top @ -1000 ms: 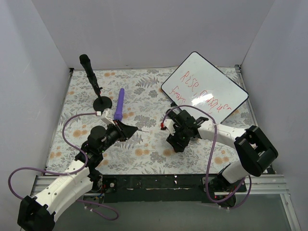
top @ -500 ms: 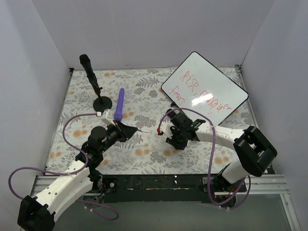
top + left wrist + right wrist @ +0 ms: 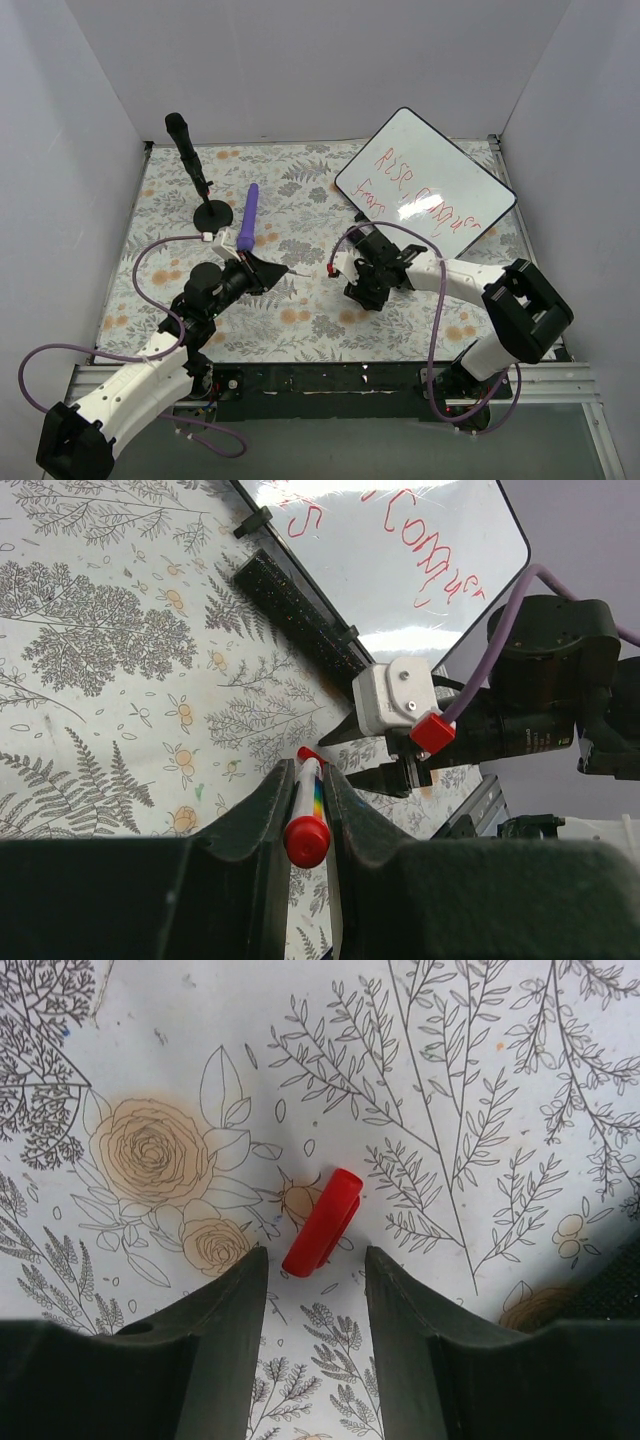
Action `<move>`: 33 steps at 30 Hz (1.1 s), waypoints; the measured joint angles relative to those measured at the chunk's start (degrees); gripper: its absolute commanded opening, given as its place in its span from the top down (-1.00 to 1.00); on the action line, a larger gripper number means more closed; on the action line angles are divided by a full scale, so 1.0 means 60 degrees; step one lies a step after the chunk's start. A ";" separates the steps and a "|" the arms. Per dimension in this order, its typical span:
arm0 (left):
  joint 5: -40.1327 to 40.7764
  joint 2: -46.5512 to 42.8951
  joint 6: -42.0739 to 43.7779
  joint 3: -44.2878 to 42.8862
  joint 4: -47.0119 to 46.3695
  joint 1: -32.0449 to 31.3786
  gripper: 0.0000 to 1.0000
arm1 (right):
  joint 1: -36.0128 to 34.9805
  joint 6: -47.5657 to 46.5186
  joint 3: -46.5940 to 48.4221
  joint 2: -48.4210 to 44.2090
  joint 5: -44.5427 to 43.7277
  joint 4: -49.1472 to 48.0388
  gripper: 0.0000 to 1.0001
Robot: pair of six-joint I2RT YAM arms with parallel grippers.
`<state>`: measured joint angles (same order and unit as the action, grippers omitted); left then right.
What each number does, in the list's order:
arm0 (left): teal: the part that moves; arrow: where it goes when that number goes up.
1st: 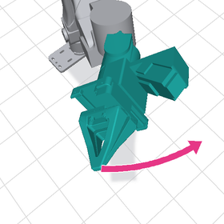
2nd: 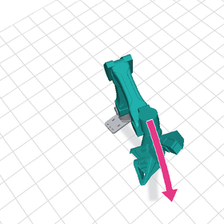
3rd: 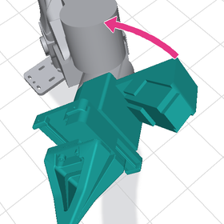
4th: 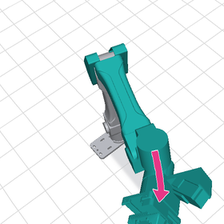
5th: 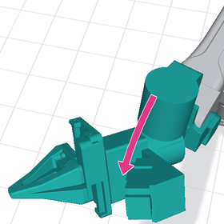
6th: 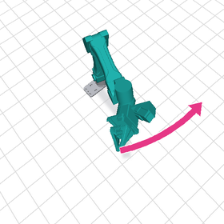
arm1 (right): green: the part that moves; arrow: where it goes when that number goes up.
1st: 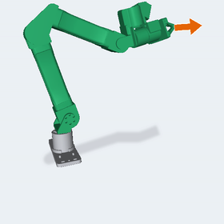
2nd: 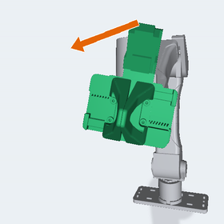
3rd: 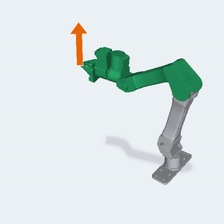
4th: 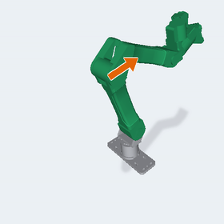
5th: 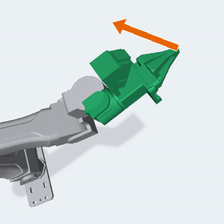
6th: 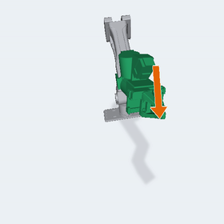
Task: Write a sentence on the whiteboard
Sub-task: Pick up the pen cap from the center of the board.
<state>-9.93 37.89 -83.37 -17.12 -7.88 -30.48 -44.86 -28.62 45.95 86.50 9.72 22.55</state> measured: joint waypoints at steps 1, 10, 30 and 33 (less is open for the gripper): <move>0.0000 -0.0033 -0.0011 0.0029 -0.0036 0.0000 1.00 | 0.0000 0.0084 0.0080 0.0087 0.0022 0.0015 -0.03; 0.0000 -0.0120 -0.0255 0.0415 -0.0255 0.0000 1.00 | 0.0011 0.0586 0.0586 0.0623 -0.0168 -0.0109 0.49; -0.0732 0.3424 -0.2889 0.1796 -0.4758 0.0000 1.00 | 0.0044 -0.0758 0.0331 0.0386 0.1013 -0.0474 0.97; -0.0787 0.4171 -0.3089 0.1796 -0.5359 -0.0004 1.00 | 0.0044 -0.0911 0.0331 0.0386 0.1494 -0.0510 0.97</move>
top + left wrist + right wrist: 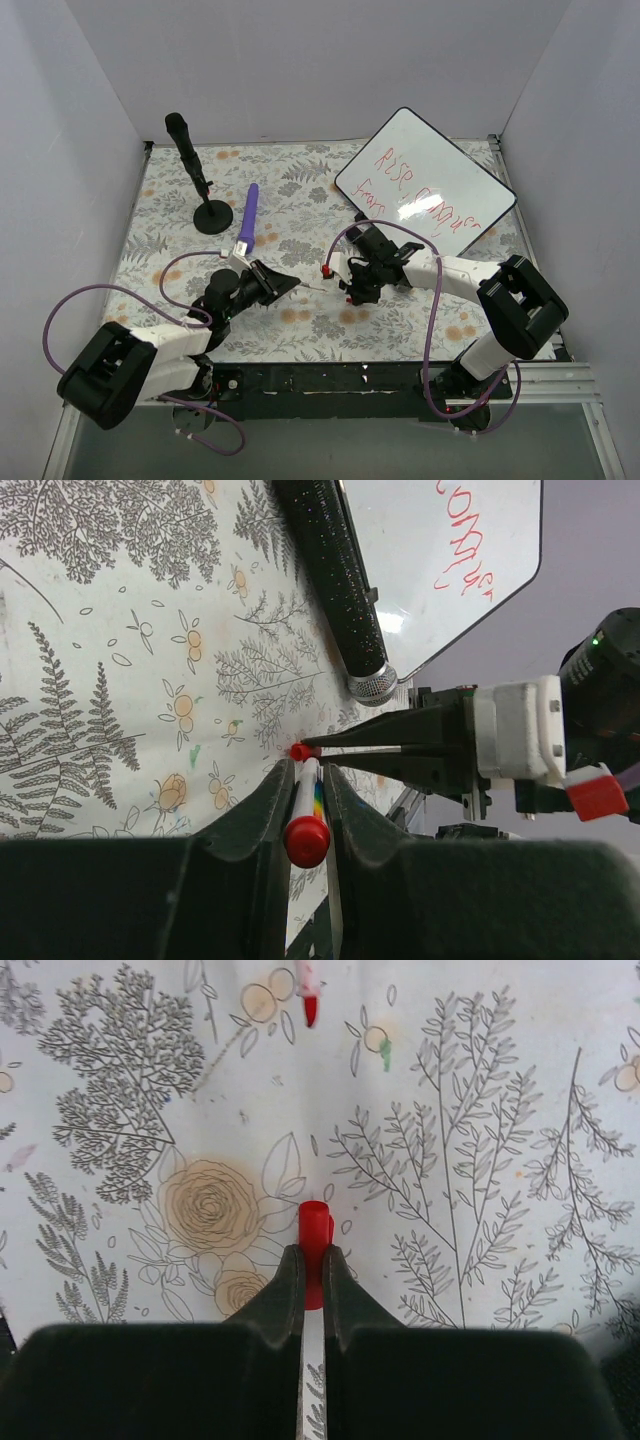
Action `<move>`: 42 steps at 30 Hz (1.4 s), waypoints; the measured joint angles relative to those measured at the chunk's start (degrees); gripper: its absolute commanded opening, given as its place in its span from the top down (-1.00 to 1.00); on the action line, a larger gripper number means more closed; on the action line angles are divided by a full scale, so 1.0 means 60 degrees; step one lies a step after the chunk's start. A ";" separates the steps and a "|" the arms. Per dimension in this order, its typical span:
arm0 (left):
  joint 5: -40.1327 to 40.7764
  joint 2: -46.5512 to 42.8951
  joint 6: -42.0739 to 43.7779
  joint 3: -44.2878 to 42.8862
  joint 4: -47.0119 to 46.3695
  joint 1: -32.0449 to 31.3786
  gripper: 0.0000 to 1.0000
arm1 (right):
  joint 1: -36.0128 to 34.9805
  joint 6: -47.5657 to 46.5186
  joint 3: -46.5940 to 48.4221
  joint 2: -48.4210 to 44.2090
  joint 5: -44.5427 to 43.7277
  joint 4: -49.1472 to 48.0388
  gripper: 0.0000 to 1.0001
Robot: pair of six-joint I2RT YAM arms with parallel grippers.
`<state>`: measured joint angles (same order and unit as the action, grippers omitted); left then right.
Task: Write a sentence on the whiteboard
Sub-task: Pick up the pen cap from the center of the board, then insert the whiteboard marker without the cap into the pen cap.
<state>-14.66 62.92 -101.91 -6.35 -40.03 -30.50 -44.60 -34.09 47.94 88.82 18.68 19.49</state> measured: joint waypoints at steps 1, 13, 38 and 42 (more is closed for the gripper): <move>-0.0018 0.0255 -0.0044 0.0000 -0.0226 0.0000 1.00 | 0.0004 -0.0055 0.0000 0.0000 0.0164 -0.0007 0.97; -0.0127 0.1880 -0.0783 0.0248 -0.2331 -0.0015 1.00 | 0.0091 0.0029 0.0809 0.0550 0.1953 -0.0514 0.97; 0.0033 0.1504 -0.0911 0.0484 -0.2747 -0.0015 1.00 | 0.0911 0.0663 0.1118 0.1129 0.3206 -0.0772 0.97; 0.0029 0.1508 -0.0867 0.0459 -0.2718 -0.0015 1.00 | 0.0911 0.0678 0.1118 0.1122 0.3246 -0.0772 0.97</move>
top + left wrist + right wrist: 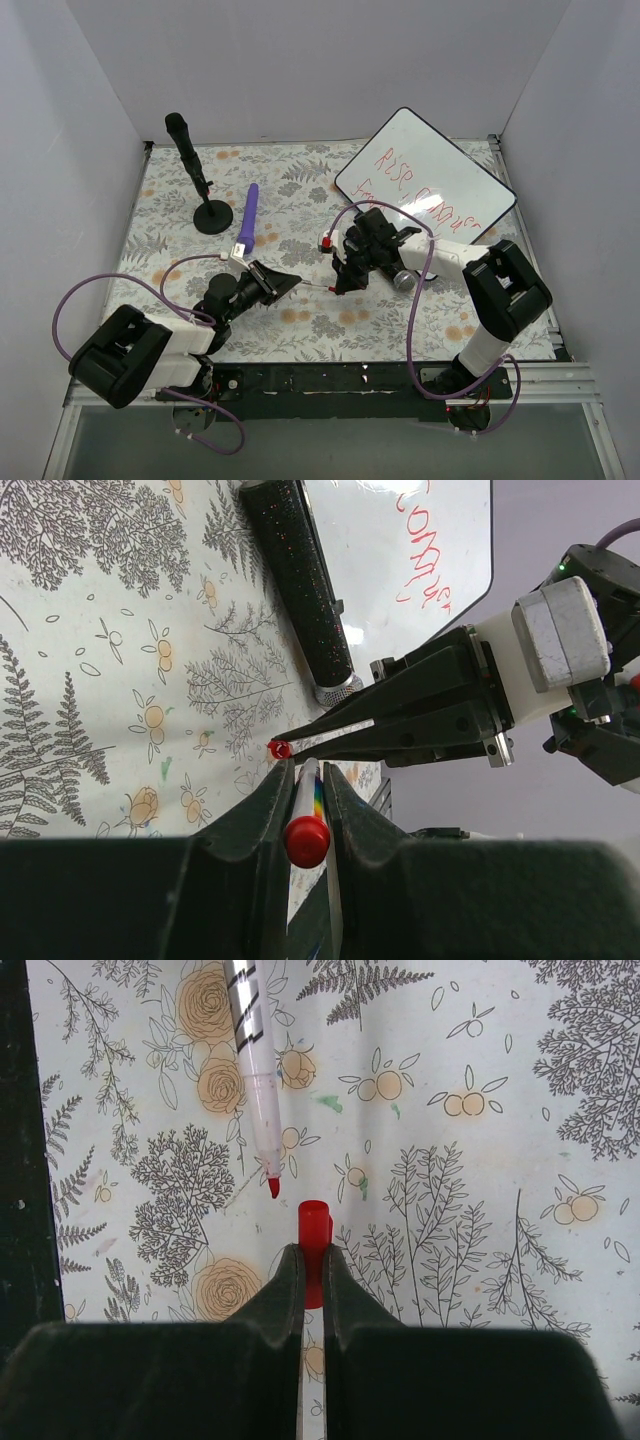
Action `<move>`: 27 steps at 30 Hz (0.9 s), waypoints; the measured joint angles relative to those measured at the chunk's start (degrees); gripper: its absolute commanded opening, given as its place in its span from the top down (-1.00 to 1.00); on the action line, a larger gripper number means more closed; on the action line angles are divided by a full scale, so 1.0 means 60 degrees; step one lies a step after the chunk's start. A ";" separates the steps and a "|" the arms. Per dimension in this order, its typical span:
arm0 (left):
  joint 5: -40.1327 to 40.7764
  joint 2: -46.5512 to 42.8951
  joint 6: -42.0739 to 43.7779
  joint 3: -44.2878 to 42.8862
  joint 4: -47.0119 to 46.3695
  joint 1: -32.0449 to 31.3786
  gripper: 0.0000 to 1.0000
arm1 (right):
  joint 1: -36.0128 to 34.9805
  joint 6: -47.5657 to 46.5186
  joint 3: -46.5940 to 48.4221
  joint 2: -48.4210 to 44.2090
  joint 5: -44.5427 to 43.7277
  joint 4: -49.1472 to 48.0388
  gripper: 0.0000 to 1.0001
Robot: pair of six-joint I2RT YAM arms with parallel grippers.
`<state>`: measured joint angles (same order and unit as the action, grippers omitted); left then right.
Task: Write a sentence on the whiteboard
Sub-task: Insert the whiteboard marker without the cap into the pen cap.
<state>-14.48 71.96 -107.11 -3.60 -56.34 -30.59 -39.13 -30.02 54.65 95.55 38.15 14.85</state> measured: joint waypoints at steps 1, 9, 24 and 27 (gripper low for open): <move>0.0000 0.0000 0.0022 -0.0007 0.0036 0.0000 1.00 | 0.0000 0.0011 0.0000 -0.0007 0.0007 0.0000 0.97; -0.0026 0.0062 0.0197 -0.0171 0.0324 0.0000 1.00 | 0.0004 0.0026 0.0069 -0.0153 0.0124 0.0000 0.97; -0.0062 0.0098 0.0313 -0.0237 0.0397 0.0000 1.00 | 0.0004 0.0051 0.0124 -0.0237 0.0248 0.0004 0.97; -0.0058 0.0084 0.0313 -0.0237 0.0404 0.0000 1.00 | 0.0004 0.0051 0.0124 -0.0237 0.0244 0.0004 0.97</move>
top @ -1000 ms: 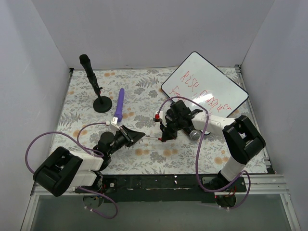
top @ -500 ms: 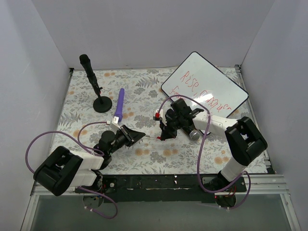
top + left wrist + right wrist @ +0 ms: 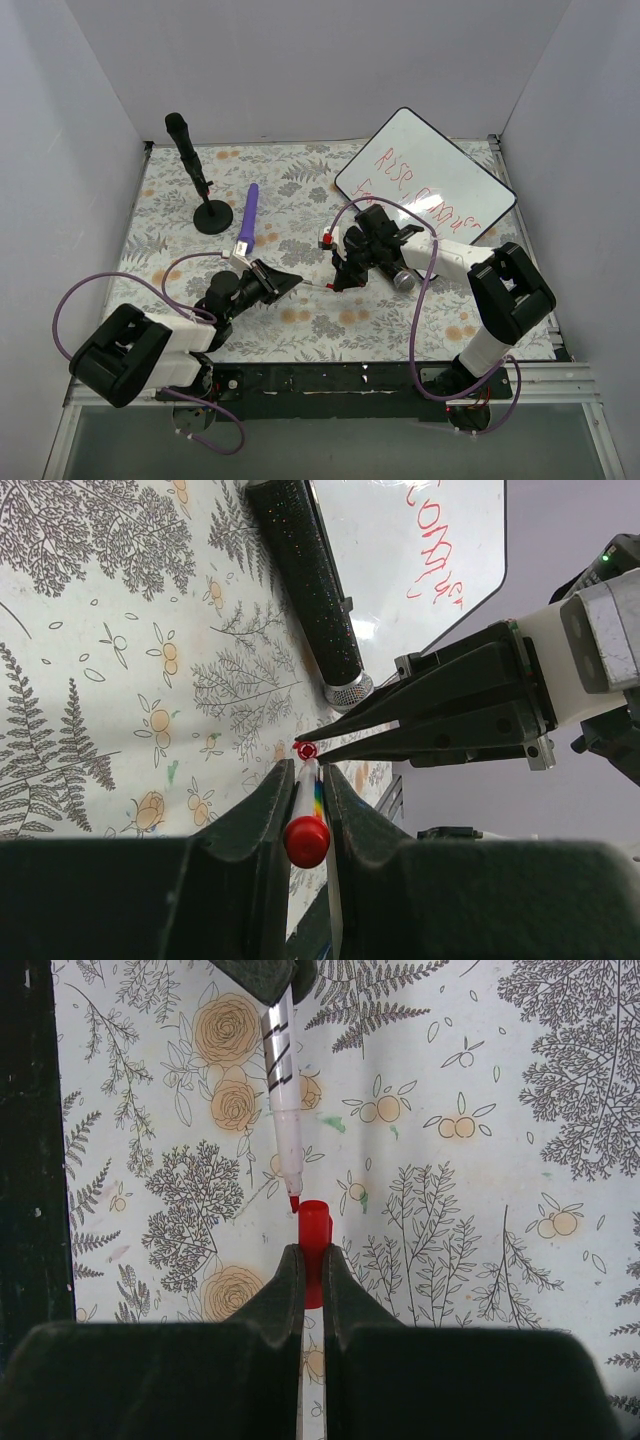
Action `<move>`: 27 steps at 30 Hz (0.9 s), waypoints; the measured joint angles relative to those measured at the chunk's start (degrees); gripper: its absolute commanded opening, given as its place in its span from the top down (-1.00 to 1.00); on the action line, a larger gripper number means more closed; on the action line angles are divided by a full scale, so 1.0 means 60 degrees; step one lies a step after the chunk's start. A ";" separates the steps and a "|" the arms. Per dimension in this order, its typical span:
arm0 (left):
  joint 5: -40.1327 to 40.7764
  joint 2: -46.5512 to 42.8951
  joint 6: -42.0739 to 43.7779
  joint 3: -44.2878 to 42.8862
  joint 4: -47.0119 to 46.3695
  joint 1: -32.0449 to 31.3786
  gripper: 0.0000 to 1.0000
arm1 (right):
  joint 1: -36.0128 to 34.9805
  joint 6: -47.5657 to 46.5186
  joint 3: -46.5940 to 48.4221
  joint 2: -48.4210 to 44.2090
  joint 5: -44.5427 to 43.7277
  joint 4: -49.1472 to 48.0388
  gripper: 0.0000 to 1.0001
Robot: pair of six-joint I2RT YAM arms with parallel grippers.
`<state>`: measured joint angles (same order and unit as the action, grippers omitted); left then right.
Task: Write a sentence on the whiteboard
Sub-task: Insert the whiteboard marker without the cap into the pen cap.
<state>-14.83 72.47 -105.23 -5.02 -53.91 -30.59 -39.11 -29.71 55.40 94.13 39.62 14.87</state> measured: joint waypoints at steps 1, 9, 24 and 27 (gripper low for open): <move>0.0004 -0.0029 0.0000 0.0000 0.0018 0.0000 1.00 | 0.0000 0.0000 0.0000 -0.0004 0.0000 0.0000 0.97; 0.0248 -0.0732 0.0069 0.0000 0.0284 0.0000 1.00 | 0.0000 -0.0004 0.0000 -0.0044 0.0004 0.0000 0.97; 0.0313 -0.0568 0.0142 0.0000 0.0481 0.0000 1.00 | 0.0000 -0.0011 0.0000 -0.0164 0.0047 0.0004 0.97; 0.0313 -0.0568 0.0138 0.0000 0.0477 0.0000 1.00 | 0.0000 -0.0018 0.0000 -0.0164 0.0098 0.0004 0.97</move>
<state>-12.95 69.06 -104.40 -5.02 -51.05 -30.59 -39.11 -29.82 55.40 93.14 40.21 14.90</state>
